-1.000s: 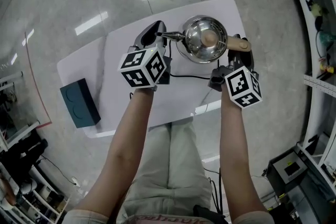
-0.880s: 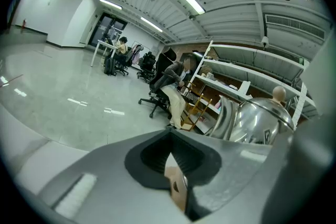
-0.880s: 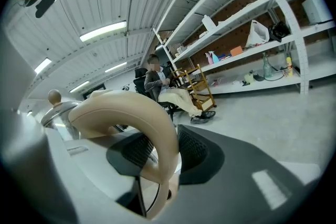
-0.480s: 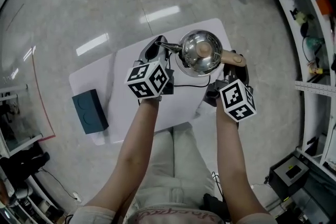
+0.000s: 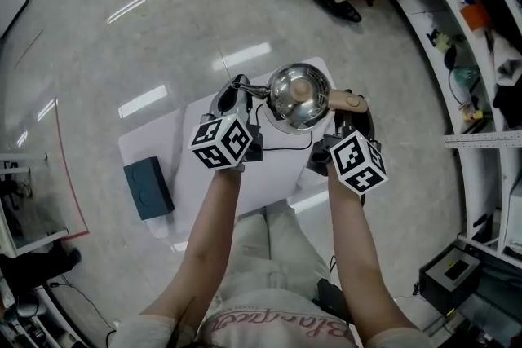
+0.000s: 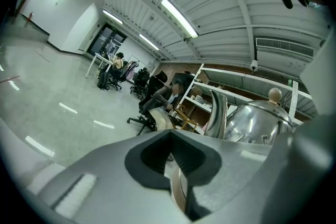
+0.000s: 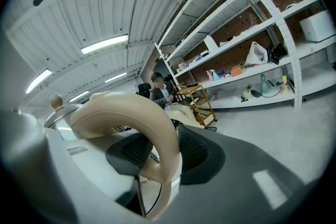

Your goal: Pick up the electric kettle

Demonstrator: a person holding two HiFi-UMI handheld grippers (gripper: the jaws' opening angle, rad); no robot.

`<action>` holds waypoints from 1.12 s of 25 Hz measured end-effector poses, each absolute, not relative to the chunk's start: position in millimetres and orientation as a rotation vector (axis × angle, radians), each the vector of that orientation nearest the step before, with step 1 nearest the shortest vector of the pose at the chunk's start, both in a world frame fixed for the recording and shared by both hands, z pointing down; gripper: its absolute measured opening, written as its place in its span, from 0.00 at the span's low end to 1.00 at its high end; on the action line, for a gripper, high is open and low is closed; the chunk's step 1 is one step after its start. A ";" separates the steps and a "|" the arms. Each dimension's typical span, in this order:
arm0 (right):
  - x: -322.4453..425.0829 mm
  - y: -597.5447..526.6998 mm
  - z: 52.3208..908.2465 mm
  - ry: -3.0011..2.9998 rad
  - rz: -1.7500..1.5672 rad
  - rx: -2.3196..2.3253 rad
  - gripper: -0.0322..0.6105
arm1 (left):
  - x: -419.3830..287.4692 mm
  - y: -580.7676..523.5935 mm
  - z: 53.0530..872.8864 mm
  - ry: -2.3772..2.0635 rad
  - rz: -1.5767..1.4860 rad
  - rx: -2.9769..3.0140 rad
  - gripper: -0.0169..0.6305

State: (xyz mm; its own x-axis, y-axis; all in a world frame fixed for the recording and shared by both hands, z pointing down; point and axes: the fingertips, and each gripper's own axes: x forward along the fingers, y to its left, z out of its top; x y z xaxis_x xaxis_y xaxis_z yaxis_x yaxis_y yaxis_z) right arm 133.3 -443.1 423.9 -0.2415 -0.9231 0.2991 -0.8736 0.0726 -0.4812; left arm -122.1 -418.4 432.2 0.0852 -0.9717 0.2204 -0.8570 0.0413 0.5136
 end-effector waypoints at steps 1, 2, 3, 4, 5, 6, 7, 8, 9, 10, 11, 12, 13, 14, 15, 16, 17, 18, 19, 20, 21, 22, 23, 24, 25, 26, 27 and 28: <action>132.2 -441.2 418.2 2.234 -0.905 -1.874 0.31 | -123.2 -417.0 424.6 -1.799 -0.296 1.844 0.04; 132.3 -439.5 411.6 2.231 -0.913 -1.866 0.31 | -123.2 -415.9 416.0 -1.802 -0.305 1.847 0.04; 133.5 -437.9 404.1 2.229 -0.918 -1.859 0.31 | -122.0 -415.0 406.6 -1.805 -0.310 1.853 0.04; 135.3 -436.5 395.8 2.228 -0.919 -1.851 0.31 | -120.1 -414.4 396.7 -1.808 -0.310 1.861 0.04; 137.6 -435.3 386.9 2.225 -0.916 -1.844 0.31 | -117.7 -414.0 386.6 -1.808 -0.309 1.874 0.04; 140.1 -434.4 377.7 2.221 -0.910 -1.838 0.31 | -115.1 -413.9 376.2 -1.806 -0.311 1.891 0.04; 142.2 -433.4 368.4 2.215 -0.903 -1.833 0.31 | -112.8 -413.5 366.0 -1.804 -0.314 1.909 0.04; 143.6 -431.8 359.5 2.211 -0.895 -1.827 0.31 | -111.2 -412.2 356.1 -1.801 -0.321 1.925 0.04; 144.1 -429.5 350.9 2.210 -0.889 -1.821 0.31 | -110.4 -409.9 346.9 -1.798 -0.330 1.937 0.04; 144.0 -426.7 342.9 2.213 -0.883 -1.811 0.31 | -110.3 -406.9 338.5 -1.795 -0.343 1.945 0.04; 143.3 -424.0 335.1 2.220 -0.877 -1.799 0.31 | -110.8 -403.8 330.8 -1.791 -0.358 1.947 0.04; 142.4 -421.6 327.4 2.228 -0.870 -1.785 0.31 | -111.6 -401.0 323.6 -1.788 -0.372 1.949 0.04; 141.7 -419.5 319.9 2.236 -0.862 -1.774 0.31 | -112.4 -398.4 316.5 -1.787 -0.383 1.951 0.04; 141.5 -417.5 312.4 2.241 -0.855 -1.767 0.31 | -113.0 -395.8 309.1 -1.788 -0.390 1.955 0.04; 141.5 -415.4 304.8 2.243 -0.851 -1.764 0.31 | -113.3 -393.1 301.3 -1.794 -0.393 1.960 0.03; 141.6 -413.3 297.3 2.243 -0.849 -1.762 0.31 | -113.5 -390.4 293.3 -1.803 -0.394 1.963 0.03; 141.8 -411.0 289.7 2.243 -0.848 -1.760 0.31 | -113.6 -387.6 285.4 -1.812 -0.397 1.963 0.03; 142.0 -408.5 282.5 2.242 -0.845 -1.758 0.31 | -113.6 -384.9 277.8 -1.822 -0.402 1.962 0.03; 142.1 -406.1 275.6 2.241 -0.841 -1.756 0.31 | -113.7 -382.5 270.6 -1.831 -0.408 1.962 0.03; 142.1 -403.7 268.9 2.240 -0.836 -1.751 0.31 | -113.9 -380.1 263.4 -1.839 -0.415 1.964 0.03; 142.2 -401.4 262.3 2.239 -0.830 -1.744 0.31 | -113.9 -377.7 256.0 -1.845 -0.423 1.970 0.03; 142.6 -399.0 255.5 2.238 -0.825 -1.736 0.31 | -113.4 -375.1 248.5 -1.849 -0.429 1.979 0.03; 143.4 -396.3 248.6 2.237 -0.821 -1.729 0.31 | -112.5 -372.4 241.0 -1.853 -0.434 1.989 0.03; 144.4 -393.7 241.8 2.236 -0.821 -1.725 0.31 | -111.5 -369.8 233.5 -1.857 -0.437 1.997 0.03; 145.2 -391.6 235.5 2.233 -0.826 -1.722 0.31 | -110.8 -367.6 226.1 -1.862 -0.440 2.003 0.03; 145.6 -390.2 229.7 2.230 -0.834 -1.720 0.31 | -110.4 -366.1 218.6 -1.868 -0.443 2.007 0.03; 145.6 -389.2 224.4 2.226 -0.845 -1.718 0.31 | -110.5 -365.1 211.3 -1.875 -0.447 2.011 0.03; 145.3 -388.1 219.2 2.222 -0.854 -1.717 0.31 | -110.9 -364.0 204.4 -1.879 -0.451 2.015 0.03</action>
State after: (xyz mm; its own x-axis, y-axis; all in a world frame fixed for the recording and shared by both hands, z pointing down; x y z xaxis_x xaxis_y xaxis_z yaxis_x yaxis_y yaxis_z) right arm 145.3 -388.1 219.2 -0.3017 -0.9360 0.1815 -0.8168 0.1556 -0.5556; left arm -110.9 -364.0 204.4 0.0705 -0.9975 0.0043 -0.8868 -0.0607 0.4581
